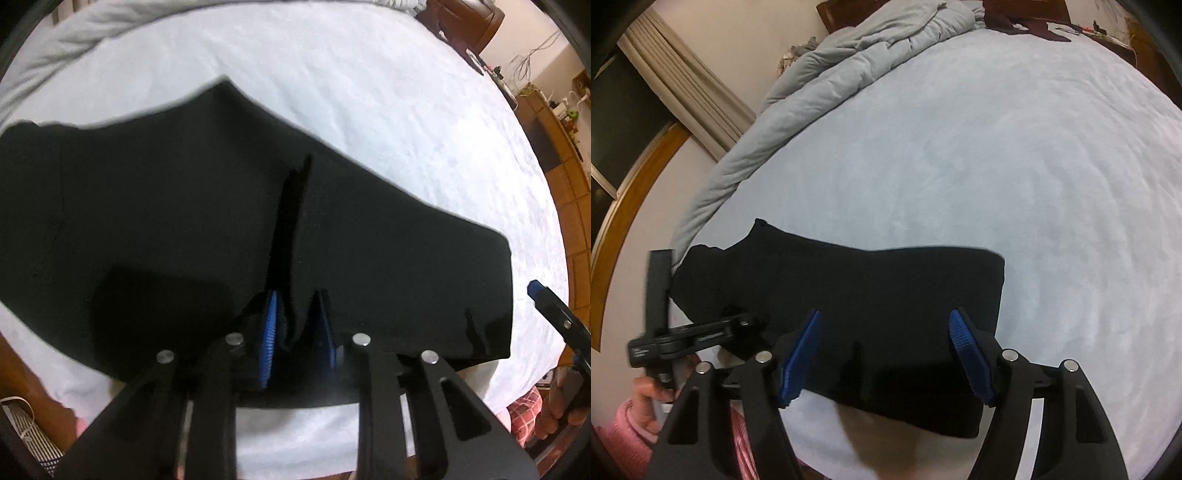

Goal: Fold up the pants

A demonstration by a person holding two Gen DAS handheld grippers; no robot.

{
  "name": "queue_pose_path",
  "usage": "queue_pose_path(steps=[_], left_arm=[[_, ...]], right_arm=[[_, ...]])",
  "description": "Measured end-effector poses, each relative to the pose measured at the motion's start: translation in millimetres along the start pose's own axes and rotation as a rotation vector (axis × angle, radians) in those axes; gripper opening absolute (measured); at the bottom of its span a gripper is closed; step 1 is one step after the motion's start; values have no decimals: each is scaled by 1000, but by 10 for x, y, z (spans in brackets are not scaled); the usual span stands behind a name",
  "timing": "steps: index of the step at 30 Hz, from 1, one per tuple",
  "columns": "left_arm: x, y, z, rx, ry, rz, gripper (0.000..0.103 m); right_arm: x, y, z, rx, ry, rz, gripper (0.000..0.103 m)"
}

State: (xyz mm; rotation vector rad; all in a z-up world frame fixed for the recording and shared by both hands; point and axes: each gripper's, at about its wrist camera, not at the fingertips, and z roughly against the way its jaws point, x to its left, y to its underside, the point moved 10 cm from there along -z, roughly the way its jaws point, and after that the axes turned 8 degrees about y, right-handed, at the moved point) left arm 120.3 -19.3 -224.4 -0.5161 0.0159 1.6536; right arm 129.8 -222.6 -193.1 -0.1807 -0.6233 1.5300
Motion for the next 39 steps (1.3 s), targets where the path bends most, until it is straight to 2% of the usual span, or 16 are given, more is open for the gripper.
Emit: queue_pose_path(steps=[1,3,4,5,7,10,11,15,16,20,24,26,30,34,37,39], left_arm=[[-64,-85,100,-41,-19,-19,24],[-195,-217,243,-104,-26,-49,38],[-291,-289,305,-126,-9,-63,49],[-374,-341,321,-136,5,-73,53],[-561,-411,253,-126,38,-94,53],[-747,-390,-9,-59,90,-112,53],[-777,-375,-107,-41,89,-113,53],[-524,-121,-455,47,61,-115,52],[-423,-37,-449,31,54,-137,52],[-434,-51,-436,28,39,-171,53],[-410,-77,-320,39,68,-125,53],[-378,-79,-238,27,68,-105,58],[-434,-39,-175,-12,56,-132,62],[-430,19,-349,4,25,-166,64],[-482,-7,-398,9,5,-202,69],[-505,-25,-388,16,10,-200,69]], right_arm=[[-9,-36,2,-2,7,3,71],[-23,-100,10,-7,22,8,71],[-27,-126,8,-7,25,7,71],[-32,-157,-1,-6,29,5,69],[-23,-221,-32,-2,21,-2,67],[-21,-285,-133,20,-22,-39,55],[-37,-290,-185,35,-32,-55,54],[-234,-185,-504,129,23,-102,49],[-281,-143,-599,148,20,-119,45],[-337,-98,-708,157,12,-133,45],[-356,-108,-484,126,-27,-163,46],[-355,-56,-256,93,-22,-156,47],[-288,254,48,79,-50,-154,47],[-381,563,-118,134,-18,-169,45],[-411,578,-220,144,-22,-184,45],[-381,551,-199,146,-7,-167,45]])
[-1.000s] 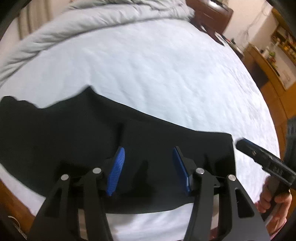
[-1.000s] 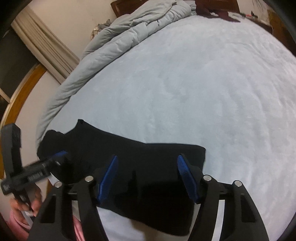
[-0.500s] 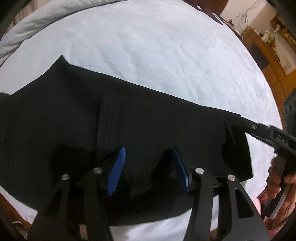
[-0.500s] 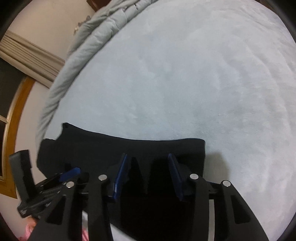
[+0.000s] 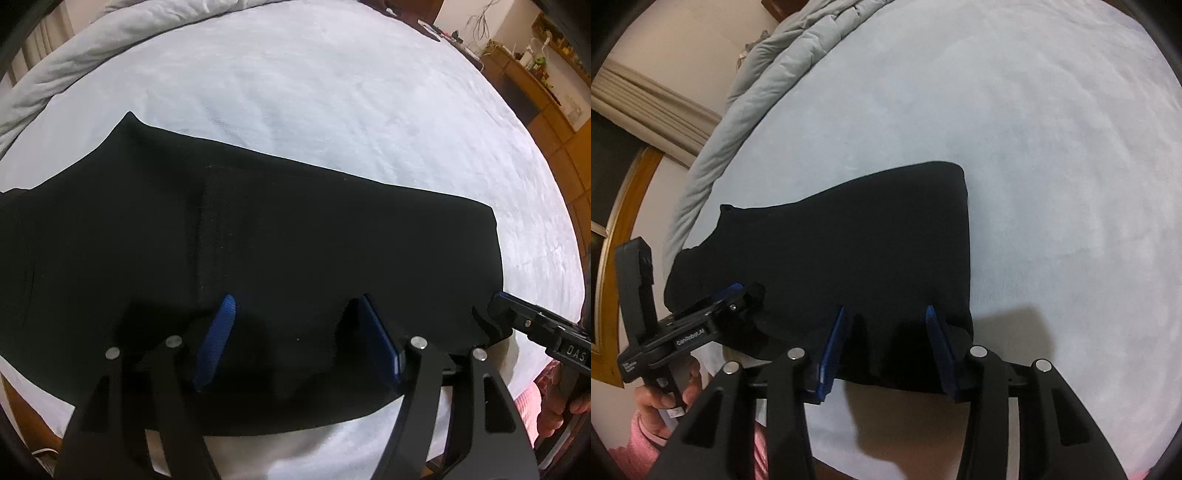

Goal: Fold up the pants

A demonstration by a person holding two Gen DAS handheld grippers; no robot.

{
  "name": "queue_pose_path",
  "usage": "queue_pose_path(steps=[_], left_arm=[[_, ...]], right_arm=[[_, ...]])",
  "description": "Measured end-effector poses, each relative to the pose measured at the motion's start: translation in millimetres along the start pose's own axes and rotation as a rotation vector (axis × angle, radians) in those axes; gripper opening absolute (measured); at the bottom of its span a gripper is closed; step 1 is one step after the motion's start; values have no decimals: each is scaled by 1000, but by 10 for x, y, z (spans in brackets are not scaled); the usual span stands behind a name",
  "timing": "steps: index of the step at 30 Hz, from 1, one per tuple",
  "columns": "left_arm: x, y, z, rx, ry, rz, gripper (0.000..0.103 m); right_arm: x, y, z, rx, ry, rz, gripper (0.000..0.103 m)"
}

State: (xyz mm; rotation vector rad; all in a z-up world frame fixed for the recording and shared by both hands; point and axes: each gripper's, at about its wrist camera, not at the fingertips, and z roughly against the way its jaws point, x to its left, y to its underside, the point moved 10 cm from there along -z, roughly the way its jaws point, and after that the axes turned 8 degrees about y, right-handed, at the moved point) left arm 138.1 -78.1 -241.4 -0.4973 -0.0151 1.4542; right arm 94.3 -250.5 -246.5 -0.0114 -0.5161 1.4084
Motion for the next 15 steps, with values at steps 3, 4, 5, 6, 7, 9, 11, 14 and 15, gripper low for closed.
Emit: queue_pose_path(steps=[3,4,5,6,7,9,11,14,15], left_arm=[[75,-26,193,-5,63,39,67],[134,-35,275,-15,65,52,67],[213,-40,365,-27,57,62,71],[358,-43,499,-47,38,76,72],[477,-35,582,-58,25,88,76],[877,16,791,-77,-14,161,76],[1288,90,962,-91,-53,247,76],[1793,207,1150,-116,-123,342,76],[1934,242,1191,-116,-148,363,76]], right_arm=[[90,-40,157,-24,45,35,48],[174,-84,259,-50,38,52,49],[228,-104,304,-58,27,60,51],[317,-129,349,-64,12,70,53],[440,-154,380,-69,-5,84,54],[690,-158,350,-60,-40,123,54],[970,-121,201,-29,-62,173,54],[1299,-55,-67,15,-60,229,54],[1405,-34,-172,33,-52,247,54]])
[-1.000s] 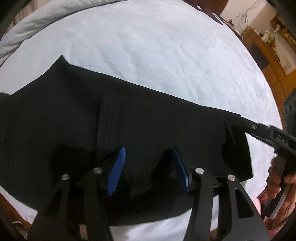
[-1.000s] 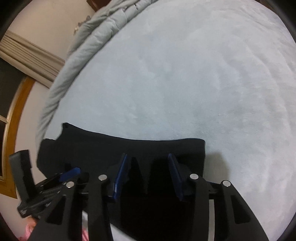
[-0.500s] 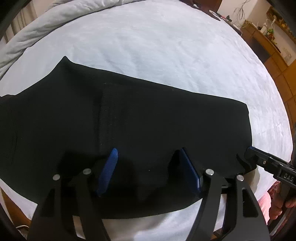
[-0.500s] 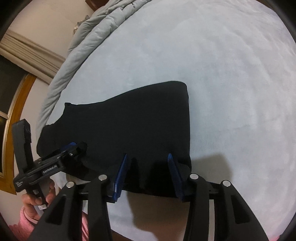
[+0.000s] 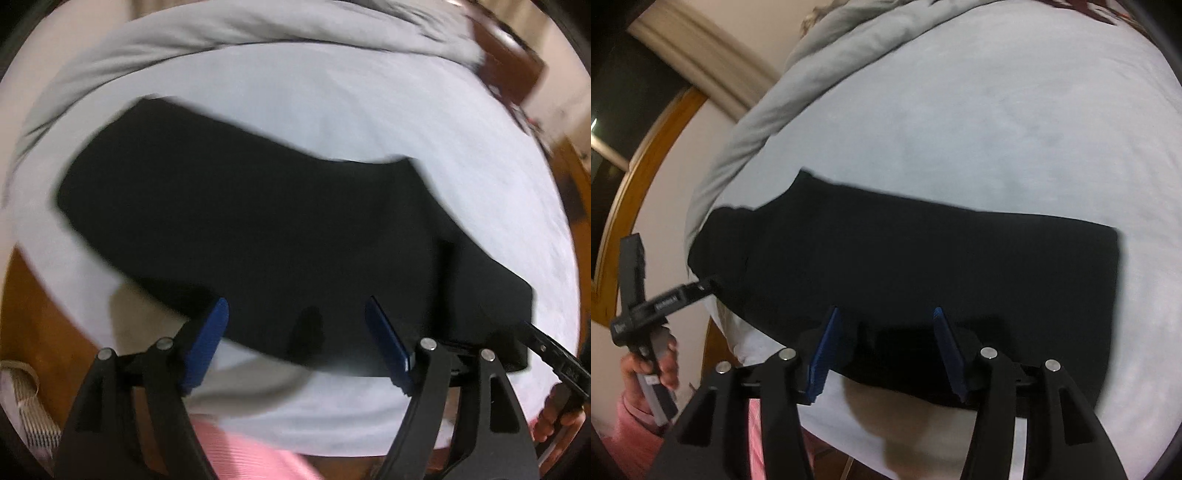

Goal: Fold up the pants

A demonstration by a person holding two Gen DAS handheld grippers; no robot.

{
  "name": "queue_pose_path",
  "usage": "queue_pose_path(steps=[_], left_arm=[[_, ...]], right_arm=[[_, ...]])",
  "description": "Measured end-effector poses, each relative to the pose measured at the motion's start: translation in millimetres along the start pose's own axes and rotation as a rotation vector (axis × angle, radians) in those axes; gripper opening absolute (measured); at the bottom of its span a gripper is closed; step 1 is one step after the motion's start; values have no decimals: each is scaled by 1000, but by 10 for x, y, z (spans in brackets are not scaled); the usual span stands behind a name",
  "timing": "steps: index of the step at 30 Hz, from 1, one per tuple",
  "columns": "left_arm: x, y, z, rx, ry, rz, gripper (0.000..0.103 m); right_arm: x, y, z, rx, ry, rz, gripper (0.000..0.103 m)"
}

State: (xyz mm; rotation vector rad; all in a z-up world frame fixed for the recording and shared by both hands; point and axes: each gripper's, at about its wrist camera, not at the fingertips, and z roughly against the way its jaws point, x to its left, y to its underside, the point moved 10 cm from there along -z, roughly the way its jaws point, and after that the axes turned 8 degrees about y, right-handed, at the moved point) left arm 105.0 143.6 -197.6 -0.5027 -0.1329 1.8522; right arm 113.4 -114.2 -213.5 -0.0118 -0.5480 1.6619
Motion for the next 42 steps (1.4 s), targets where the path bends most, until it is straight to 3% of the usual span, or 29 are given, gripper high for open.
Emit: queue_pose_path(steps=[4,7,10,13,17,19,25,29,34,36,38,42], left_arm=[[478,-22,-23,27,-42,79,81],[887,-48,-61,35,-57,164,82],[1168,-136,-128,25,-19,255,83],[1304,-214,-249,42,72,335,83],[1324,-271,-340,52,142,390,83],[1254,-317,-287,6,185,397,83],[1333,-347,-349,29,189,446,87],[1175,-453,-303,-17,287,464,82],[1149,-470,-402,1,246,435,82],[1225,-451,-398,-14,239,458,75],[1273,-436,-350,-25,225,468,59],[1258,-451,-165,-79,198,470,39]], right_arm=[[11,66,-331,93,143,32,53],[3,86,-436,119,186,41,58],[40,93,-469,125,202,60,61],[72,88,-486,130,208,61,62],[51,100,-468,131,207,62,63],[65,102,-467,129,205,66,63],[83,119,-473,123,200,67,67],[76,126,-479,116,197,75,68],[78,121,-483,114,190,77,69],[80,123,-482,111,187,78,70],[94,118,-488,108,185,81,70],[95,116,-483,107,170,78,70]])
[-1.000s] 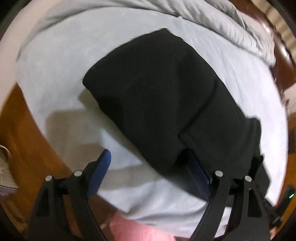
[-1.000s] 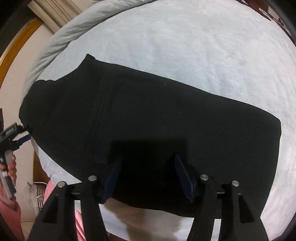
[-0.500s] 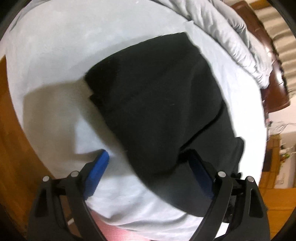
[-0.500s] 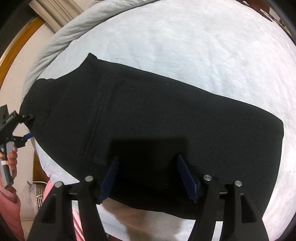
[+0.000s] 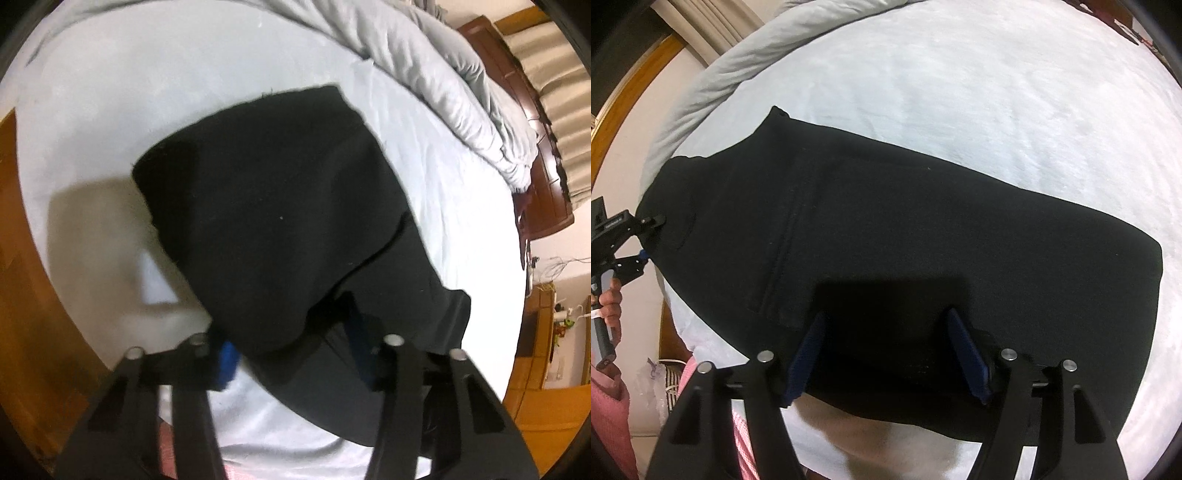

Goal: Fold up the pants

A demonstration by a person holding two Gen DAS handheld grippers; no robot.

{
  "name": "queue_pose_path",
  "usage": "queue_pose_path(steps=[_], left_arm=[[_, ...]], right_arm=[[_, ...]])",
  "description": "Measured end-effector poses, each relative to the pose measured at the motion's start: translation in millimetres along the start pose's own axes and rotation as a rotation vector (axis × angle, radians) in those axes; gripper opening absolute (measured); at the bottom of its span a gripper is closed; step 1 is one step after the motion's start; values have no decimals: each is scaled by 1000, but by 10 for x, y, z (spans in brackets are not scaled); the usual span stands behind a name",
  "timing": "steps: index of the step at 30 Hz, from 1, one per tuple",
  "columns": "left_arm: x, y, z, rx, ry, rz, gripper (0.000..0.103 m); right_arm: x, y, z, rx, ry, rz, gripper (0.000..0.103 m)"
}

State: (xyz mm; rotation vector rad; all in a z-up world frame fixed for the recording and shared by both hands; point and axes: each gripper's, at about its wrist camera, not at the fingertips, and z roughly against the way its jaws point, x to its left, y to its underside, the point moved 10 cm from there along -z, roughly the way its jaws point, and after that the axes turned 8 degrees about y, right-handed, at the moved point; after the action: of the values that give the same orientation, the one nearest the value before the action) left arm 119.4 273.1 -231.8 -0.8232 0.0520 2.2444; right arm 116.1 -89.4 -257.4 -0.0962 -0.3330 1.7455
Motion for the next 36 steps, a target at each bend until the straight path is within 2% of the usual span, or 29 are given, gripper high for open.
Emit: queue_pose_path(steps=[2,6,10,12,18,25,27,30,33,34,35,36], left_arm=[[-109,-6,138,-45,7,-32,26],[-496,-9,413,-134,39,-164,22],[-1134,140,508,-171,72,-381,20],[-1366,275,489,-154,95,-457,19],[-1954,857,290,-79,127,-718,19],[-2135,1597,-192,116,106,-921,20],[-2108,1754,-310,166,95,-950,22],[-2008,1949,-519,278,85,-944,31],[-1992,2007,-552,335,113,-923,50],[-2034,2017,-487,350,156,-907,67],[-2070,2022,-422,364,193,-892,77],[-2108,2011,-340,369,233,-879,77]], right_arm=[[-4,0,11,-3,-9,-3,70],[-22,-4,104,-23,-57,-24,70],[-87,6,251,-52,-111,-62,69],[-169,13,341,-71,-121,-82,69],[-487,61,483,-98,-79,-131,69],[-829,141,502,-101,-80,-218,69],[-863,149,481,-98,-81,-230,69],[-893,152,423,-88,-84,-248,69],[-876,134,390,-84,-78,-242,69],[-871,131,386,-84,-76,-239,69],[-868,128,386,-84,-75,-237,69],[-868,125,393,-84,-74,-237,69]])
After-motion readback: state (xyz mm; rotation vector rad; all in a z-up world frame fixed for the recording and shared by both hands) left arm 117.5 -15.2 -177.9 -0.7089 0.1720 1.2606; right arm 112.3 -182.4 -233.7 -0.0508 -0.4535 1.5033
